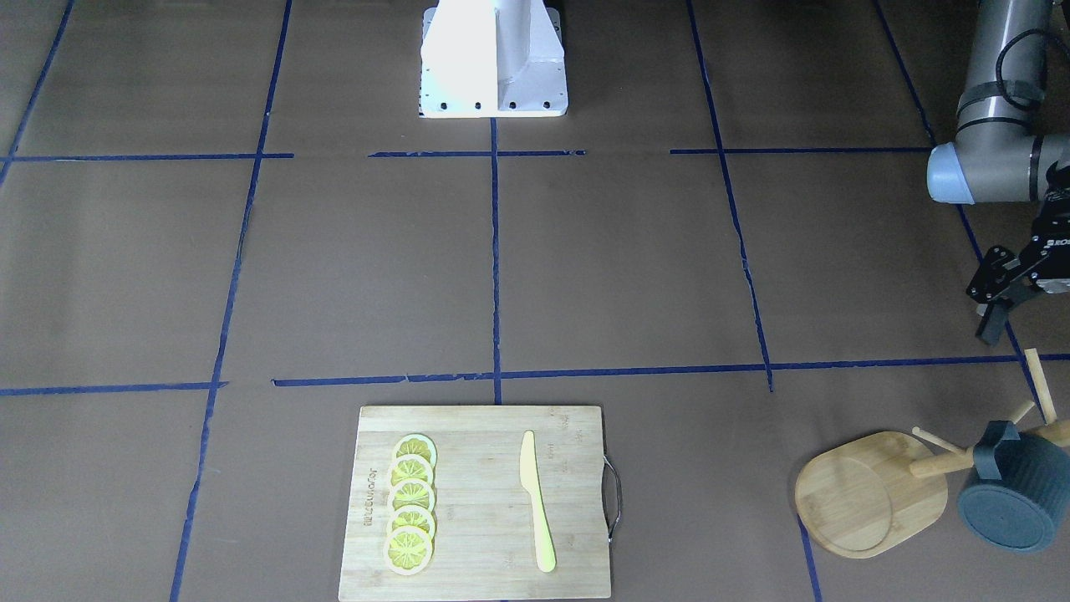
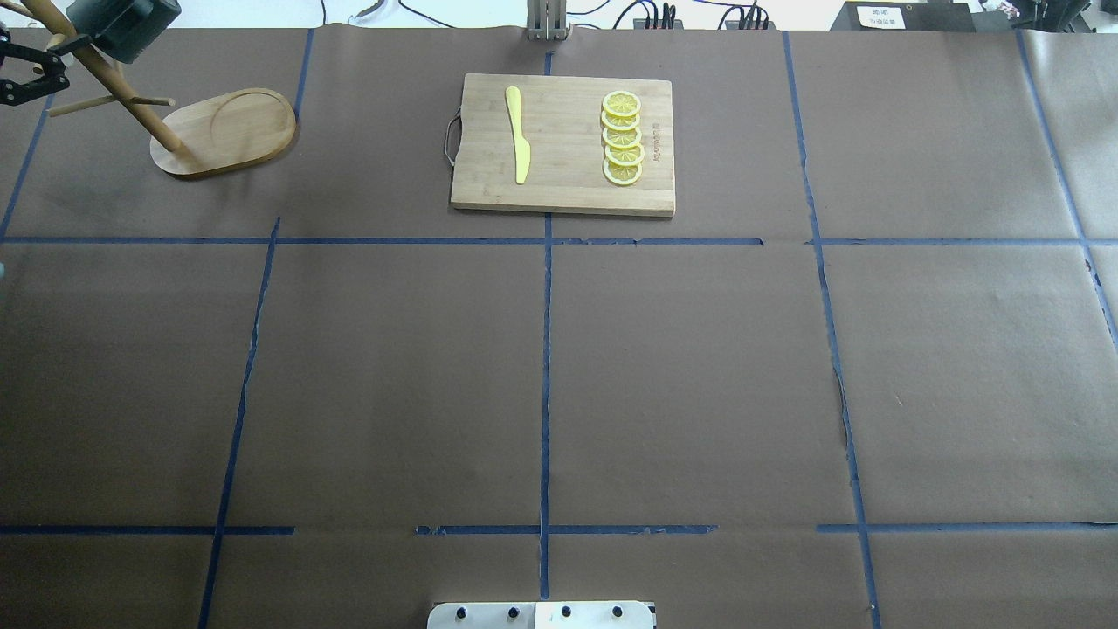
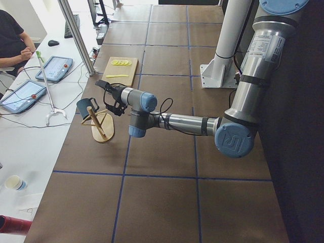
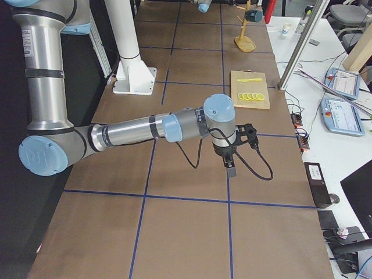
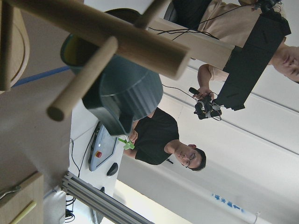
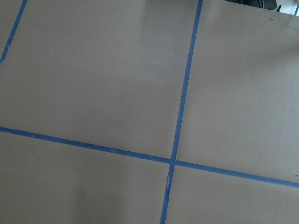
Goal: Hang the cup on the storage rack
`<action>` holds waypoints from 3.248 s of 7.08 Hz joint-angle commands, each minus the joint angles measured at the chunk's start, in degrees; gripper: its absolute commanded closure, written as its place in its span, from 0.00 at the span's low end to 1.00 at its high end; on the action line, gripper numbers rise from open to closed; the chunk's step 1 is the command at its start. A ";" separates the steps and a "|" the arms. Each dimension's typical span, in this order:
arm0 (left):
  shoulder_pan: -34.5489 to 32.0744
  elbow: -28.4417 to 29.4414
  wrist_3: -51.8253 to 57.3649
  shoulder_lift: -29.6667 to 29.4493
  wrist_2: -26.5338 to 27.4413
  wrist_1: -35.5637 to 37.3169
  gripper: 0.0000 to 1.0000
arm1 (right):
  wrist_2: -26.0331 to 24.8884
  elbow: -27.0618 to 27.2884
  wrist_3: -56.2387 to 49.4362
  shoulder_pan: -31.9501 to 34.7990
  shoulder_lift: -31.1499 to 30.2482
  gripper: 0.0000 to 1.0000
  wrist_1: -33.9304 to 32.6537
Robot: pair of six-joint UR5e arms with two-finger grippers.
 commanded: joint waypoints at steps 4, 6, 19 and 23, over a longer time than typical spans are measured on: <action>-12.96 -11.25 62.71 9.20 -15.77 21.75 0.00 | 0.08 -1.15 0.00 0.00 -2.74 0.00 -0.40; -14.37 -10.99 88.13 12.66 -15.69 32.43 0.00 | -0.01 -1.24 0.00 0.00 -3.97 0.00 -0.40; -22.55 -7.56 155.75 11.79 -32.91 97.18 0.00 | 5.61 -5.90 -0.09 4.20 -10.11 0.00 -0.58; -22.47 -6.94 152.94 11.35 -32.91 96.56 0.00 | 3.94 -5.73 0.00 6.06 -11.53 0.00 -0.40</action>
